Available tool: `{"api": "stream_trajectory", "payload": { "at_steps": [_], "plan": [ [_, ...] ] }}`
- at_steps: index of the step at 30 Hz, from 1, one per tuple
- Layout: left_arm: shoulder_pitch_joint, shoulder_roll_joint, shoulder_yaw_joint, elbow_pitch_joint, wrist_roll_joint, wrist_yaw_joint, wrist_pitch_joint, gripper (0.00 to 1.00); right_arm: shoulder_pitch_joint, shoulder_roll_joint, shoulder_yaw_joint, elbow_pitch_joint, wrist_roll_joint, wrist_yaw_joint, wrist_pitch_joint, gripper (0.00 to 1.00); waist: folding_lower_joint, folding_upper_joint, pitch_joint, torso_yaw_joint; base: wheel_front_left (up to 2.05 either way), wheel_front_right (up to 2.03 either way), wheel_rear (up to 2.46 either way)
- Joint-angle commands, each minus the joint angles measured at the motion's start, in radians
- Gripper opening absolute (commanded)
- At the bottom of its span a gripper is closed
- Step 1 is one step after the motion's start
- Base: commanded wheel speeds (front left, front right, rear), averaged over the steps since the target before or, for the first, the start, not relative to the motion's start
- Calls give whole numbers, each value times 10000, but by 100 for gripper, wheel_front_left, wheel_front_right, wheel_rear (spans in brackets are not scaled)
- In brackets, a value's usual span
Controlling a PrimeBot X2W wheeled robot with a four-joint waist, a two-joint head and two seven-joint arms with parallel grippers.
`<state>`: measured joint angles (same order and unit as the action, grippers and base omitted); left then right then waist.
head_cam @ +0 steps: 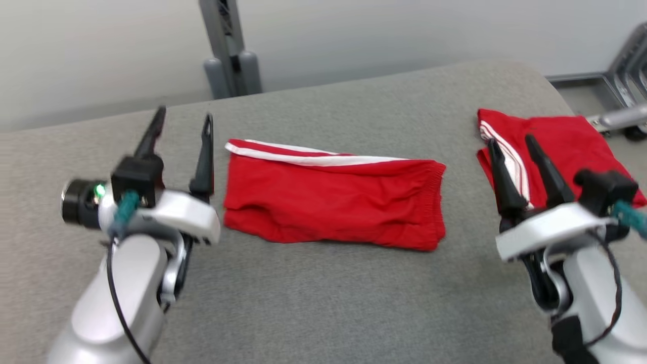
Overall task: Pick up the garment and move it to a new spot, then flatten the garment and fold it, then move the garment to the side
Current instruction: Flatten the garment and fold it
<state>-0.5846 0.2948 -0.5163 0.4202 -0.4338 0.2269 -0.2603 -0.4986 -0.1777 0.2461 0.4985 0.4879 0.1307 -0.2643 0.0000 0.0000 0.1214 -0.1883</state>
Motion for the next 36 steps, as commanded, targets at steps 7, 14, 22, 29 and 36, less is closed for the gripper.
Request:
{"api": "stream_trajectory", "payload": {
  "at_steps": [7,14,22,29,36],
  "plan": [
    [2700,-817,1391,-1421,1111,-112,-42,100,2272,678,-1251,-1266,-1730,2,-10,100,0,0,-742,1019,0,0,0],
    [4695,-1710,2389,-1913,2146,-424,-44,100,3260,1073,-1925,-1355,-1991,2,-10,100,0,0,-985,1393,0,0,0],
    [5310,-2306,3003,-2013,2727,-960,-45,100,3462,1222,-2128,-1255,-2105,2,-12,100,0,0,-1060,1623,0,0,0],
    [5143,-2393,3060,-1936,3048,-1227,-45,100,3326,1233,-2277,-511,-1498,2,-12,100,0,0,-1053,1720,0,0,0],
    [5159,-2409,2492,-1714,2863,-1279,-45,100,2656,1228,-1945,1561,993,3,-11,100,0,0,-782,1982,0,0,0]
  ]
}}
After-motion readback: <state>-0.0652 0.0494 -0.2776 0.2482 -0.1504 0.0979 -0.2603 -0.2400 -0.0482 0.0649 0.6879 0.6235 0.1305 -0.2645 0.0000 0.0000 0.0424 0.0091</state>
